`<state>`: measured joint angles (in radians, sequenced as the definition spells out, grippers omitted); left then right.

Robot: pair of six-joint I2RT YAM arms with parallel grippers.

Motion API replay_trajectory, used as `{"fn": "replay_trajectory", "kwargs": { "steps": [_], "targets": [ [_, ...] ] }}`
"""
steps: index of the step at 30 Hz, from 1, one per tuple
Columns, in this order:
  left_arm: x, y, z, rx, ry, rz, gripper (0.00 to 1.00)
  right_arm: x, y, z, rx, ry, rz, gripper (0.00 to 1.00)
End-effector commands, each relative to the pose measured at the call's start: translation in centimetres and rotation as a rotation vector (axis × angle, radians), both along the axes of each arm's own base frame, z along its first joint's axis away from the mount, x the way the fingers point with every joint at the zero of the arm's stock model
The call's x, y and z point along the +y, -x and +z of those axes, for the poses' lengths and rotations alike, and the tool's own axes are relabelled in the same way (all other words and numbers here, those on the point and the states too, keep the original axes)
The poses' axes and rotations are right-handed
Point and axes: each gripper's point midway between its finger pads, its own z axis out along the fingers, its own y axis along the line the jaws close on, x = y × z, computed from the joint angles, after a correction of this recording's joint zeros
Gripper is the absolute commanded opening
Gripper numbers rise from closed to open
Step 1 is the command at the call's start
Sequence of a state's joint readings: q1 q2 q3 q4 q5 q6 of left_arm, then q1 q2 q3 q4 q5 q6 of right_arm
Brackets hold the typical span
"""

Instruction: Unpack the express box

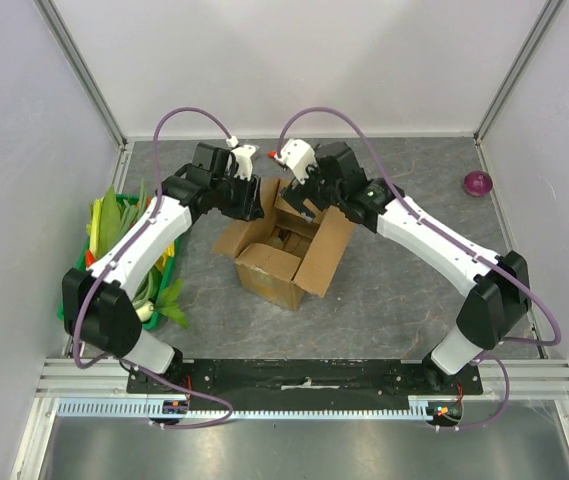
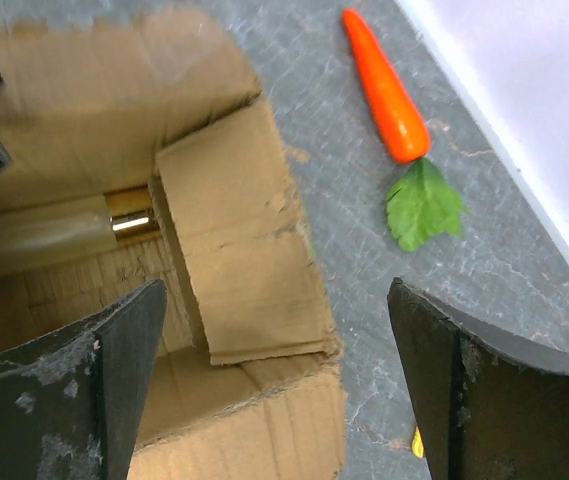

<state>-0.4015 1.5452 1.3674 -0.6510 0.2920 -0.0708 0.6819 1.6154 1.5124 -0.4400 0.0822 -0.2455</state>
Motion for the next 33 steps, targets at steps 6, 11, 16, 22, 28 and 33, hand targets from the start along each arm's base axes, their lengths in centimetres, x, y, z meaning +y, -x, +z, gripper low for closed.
{"fn": "replay_trajectory", "kwargs": {
  "steps": [6,11,16,22,28,33],
  "targets": [
    [0.2,2.9,1.9,-0.078,0.087,0.007,0.51,2.3,0.3,-3.5,-0.045,0.038,0.118,0.97],
    [2.2,4.2,1.8,-0.139,0.079,0.095,0.52,2.6,0.0,-5.2,-0.042,0.102,0.129,0.97],
    [2.4,4.8,1.5,-0.175,0.103,0.098,0.55,3.6,-0.4,-6.8,-0.065,0.16,0.119,0.97],
    [2.2,5.1,0.8,-0.158,0.104,0.084,0.56,4.3,-1.3,-7.4,-0.185,0.212,0.056,0.98],
    [2.1,5.1,1.0,-0.169,0.117,0.081,0.56,4.0,-2.6,-8.0,-0.3,0.275,-0.027,0.98],
    [2.1,5.1,1.0,-0.173,0.118,0.085,0.57,2.9,-3.6,-6.7,-0.394,0.299,-0.119,0.98]
  ]
}}
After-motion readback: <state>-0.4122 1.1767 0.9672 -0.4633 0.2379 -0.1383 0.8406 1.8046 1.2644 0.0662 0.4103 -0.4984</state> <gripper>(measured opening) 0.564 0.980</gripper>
